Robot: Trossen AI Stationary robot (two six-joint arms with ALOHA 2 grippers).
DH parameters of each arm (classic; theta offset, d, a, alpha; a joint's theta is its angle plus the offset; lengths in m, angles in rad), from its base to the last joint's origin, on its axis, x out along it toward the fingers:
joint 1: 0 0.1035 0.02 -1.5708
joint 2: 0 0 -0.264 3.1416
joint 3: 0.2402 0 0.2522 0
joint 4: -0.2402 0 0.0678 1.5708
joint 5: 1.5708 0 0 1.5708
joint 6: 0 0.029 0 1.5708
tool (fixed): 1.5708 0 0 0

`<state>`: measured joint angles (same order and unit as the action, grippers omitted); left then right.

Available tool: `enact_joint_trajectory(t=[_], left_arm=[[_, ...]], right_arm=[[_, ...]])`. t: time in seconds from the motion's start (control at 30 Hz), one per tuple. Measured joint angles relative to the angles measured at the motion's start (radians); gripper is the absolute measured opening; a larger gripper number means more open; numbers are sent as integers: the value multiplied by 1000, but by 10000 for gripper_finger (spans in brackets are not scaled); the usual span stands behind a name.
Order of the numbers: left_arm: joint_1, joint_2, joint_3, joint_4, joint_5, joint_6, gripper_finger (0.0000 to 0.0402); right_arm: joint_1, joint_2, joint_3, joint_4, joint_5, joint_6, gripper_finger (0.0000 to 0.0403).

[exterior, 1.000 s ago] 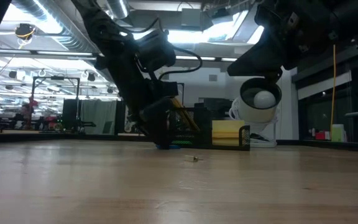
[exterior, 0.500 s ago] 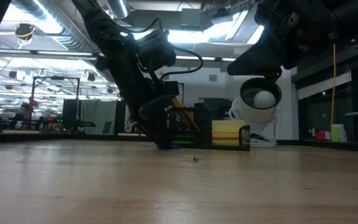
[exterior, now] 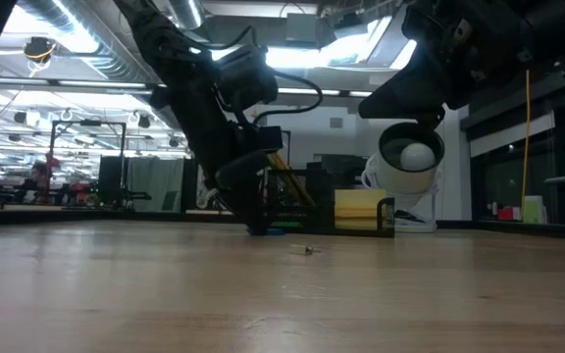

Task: Pick and place office supplies into organizer
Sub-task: Put the blue eraser into the black desk organizer

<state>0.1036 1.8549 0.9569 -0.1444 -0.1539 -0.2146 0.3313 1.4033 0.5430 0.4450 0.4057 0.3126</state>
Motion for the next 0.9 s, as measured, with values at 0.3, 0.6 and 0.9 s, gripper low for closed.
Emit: enact_joint_trajectory(t=[0.3,0.6,0.9], left_arm=[[-3,-30,-4,-16,6,13,49],[-43,-156,-6,-20,7,45,47],[-62,-240,-4,71,-162,83,47]], right_arm=[[0,0,0,-1,0,-2,35],[0,0,0,-10,0,-2,35],[0,0,0,-9,0,-1,35]])
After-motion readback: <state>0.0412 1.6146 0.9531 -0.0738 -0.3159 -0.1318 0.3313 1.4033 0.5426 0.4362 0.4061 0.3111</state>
